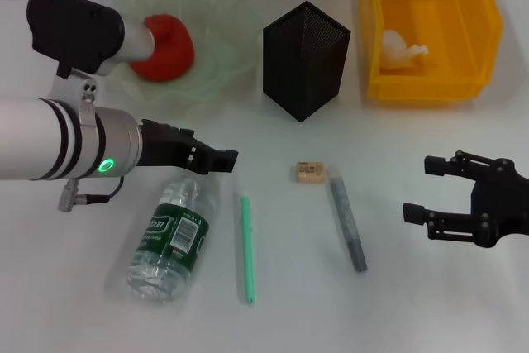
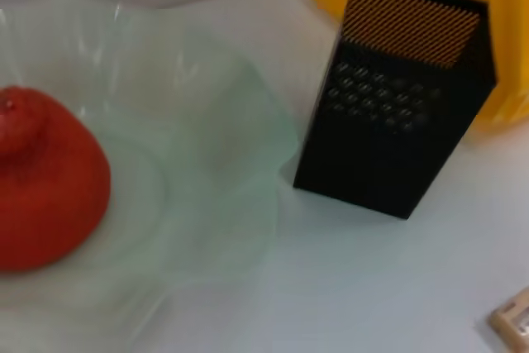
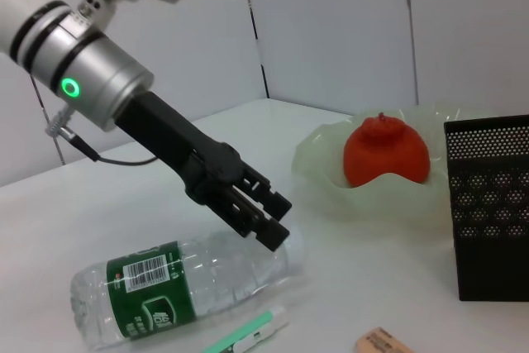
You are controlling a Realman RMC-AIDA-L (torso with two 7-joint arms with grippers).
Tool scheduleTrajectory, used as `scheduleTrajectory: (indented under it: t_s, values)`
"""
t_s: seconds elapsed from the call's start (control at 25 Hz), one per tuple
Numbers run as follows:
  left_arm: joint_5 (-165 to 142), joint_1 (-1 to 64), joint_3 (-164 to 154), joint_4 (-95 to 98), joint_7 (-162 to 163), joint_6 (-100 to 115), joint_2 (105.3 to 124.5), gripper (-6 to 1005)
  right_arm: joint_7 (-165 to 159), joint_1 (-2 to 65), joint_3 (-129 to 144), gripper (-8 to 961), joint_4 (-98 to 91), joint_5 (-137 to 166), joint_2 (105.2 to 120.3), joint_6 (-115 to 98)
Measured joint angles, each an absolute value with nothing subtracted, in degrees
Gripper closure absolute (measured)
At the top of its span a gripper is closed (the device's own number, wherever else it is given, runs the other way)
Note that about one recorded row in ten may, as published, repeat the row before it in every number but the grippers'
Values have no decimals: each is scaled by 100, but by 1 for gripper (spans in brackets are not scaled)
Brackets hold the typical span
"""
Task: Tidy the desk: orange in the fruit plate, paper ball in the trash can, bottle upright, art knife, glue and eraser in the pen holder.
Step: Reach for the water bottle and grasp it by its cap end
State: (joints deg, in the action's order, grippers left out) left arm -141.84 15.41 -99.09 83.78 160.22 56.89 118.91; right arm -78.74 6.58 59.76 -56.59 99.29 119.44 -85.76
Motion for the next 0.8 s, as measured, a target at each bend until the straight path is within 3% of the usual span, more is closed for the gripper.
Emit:
scheduleTrajectory:
  t_s: [0.8]
  values:
    - [-14192, 2129, -9970, 7592, 15771, 5652, 11891, 284, -7942, 765, 5978, 115, -5515, 9932, 11926, -8619]
